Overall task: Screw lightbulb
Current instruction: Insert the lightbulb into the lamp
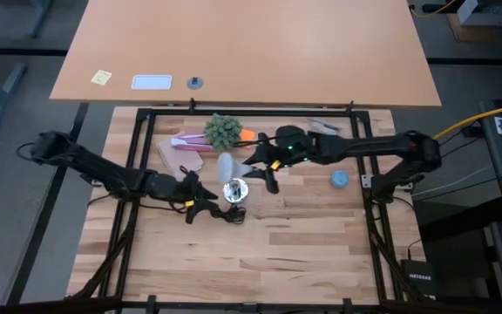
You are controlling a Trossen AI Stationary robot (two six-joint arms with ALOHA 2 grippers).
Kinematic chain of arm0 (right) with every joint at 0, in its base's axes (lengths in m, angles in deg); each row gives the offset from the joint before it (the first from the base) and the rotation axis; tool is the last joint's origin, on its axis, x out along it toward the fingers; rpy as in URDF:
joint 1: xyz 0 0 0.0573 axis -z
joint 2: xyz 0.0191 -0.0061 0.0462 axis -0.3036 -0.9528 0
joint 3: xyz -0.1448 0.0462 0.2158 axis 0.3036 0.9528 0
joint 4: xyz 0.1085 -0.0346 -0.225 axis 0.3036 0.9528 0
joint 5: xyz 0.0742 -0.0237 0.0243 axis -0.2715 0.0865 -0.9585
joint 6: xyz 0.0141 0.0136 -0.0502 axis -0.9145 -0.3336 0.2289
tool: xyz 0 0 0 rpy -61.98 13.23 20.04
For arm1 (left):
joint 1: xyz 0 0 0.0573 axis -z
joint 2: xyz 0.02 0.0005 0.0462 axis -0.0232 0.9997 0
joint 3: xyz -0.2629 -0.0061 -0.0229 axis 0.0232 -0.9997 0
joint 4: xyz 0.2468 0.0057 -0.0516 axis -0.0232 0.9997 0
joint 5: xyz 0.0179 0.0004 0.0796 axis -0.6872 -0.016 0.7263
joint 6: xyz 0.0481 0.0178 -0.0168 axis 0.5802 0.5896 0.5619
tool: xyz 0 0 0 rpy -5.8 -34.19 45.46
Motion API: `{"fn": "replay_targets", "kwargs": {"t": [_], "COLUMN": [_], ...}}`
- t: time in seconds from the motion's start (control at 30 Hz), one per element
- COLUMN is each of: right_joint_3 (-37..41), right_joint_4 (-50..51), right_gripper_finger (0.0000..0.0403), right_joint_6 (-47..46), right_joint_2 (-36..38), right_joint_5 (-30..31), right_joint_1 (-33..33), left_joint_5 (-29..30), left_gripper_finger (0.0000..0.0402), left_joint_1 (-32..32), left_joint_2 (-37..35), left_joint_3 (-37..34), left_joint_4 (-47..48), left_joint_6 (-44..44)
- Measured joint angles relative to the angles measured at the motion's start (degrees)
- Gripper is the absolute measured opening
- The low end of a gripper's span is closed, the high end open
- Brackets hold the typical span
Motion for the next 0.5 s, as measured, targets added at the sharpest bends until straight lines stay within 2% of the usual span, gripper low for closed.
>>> {"fn": "replay_targets", "kwargs": {"t": [0.13,0.23,0.4,0.5], "right_joint_3": [0.0,0.0,0.0,0.0], "right_joint_4": [-4.2,-5.2,-5.4,-5.4], "right_gripper_finger": [0.0156,0.0156,0.0156,0.0156], "right_joint_6": [-1.6,-1.8,-3.8,-5.8], "right_joint_2": [-2.4,-2.8,-2.8,-2.8], "right_joint_5": [0.0,0.0,0.3,0.5], "right_joint_1": [0.0,0.0,0.0,0.0], "left_joint_5": [-0.9,-0.8,4.0,5.0], "left_gripper_finger": [0.017,0.017,0.017,0.017], "left_joint_1": [-0.1,-0.6,-1.0,-1.3], "left_joint_2": [4.2,6.9,10.3,10.9], "left_joint_3": [0.0,0.0,0.0,0.0], "left_joint_4": [0.0,-1.1,-13.3,-19.2], "left_joint_6": [-4.2,-4.1,1.5,7.0]}}
